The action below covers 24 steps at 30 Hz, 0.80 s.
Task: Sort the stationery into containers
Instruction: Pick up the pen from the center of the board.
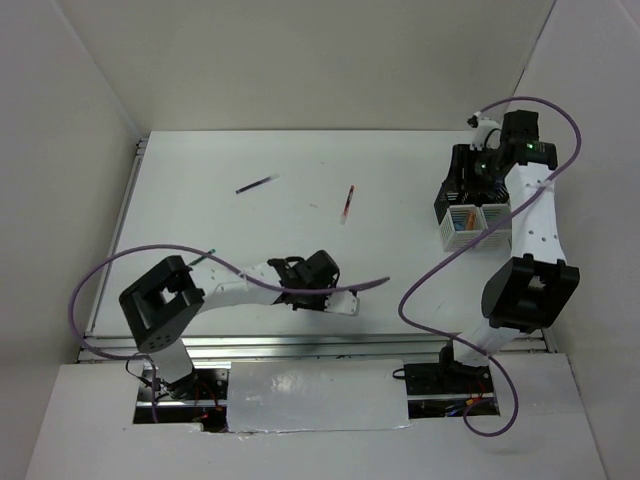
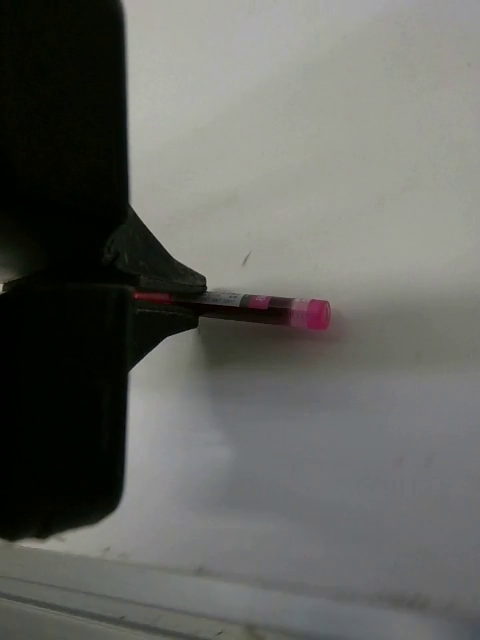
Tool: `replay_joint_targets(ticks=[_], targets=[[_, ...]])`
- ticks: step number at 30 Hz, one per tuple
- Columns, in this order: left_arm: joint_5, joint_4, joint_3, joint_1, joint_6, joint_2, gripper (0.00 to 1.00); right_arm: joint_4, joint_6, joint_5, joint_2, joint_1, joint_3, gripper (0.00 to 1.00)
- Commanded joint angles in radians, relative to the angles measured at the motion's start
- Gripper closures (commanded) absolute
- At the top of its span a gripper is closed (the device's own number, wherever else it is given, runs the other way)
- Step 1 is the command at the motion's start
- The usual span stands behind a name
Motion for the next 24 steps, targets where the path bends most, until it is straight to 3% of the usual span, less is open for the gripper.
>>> replay_joint_targets(ticks=[1, 7, 12, 18, 24], targets=[[-0.145, 0.061, -0.081, -0.086, 0.166, -0.136, 1.0, -0.104, -0.039, -0.099, -0.01, 0.101, 0.056, 0.44], [-0.283, 0.199, -0.219, -0.218, 0.454, -0.377, 1.0, -0.064, 0.022, -0.185, -0.047, 0.35, -0.058, 0.43], [-0.34, 0.279, -0.307, -0.315, 0.64, -0.493, 1.0, -0.119, 0.038, -0.274, 0.007, 0.52, -0.009, 0.34], [-0.358, 0.325, -0.382, -0.393, 0.803, -0.583, 1.0, -0.167, 0.045, -0.303, 0.062, 0.643, 0.067, 0.27], [-0.345, 0.432, -0.459, -0.419, 0.962, -0.649, 1.0, -0.145, 0.102, -0.331, 0.073, 0.727, 0.053, 0.27]])
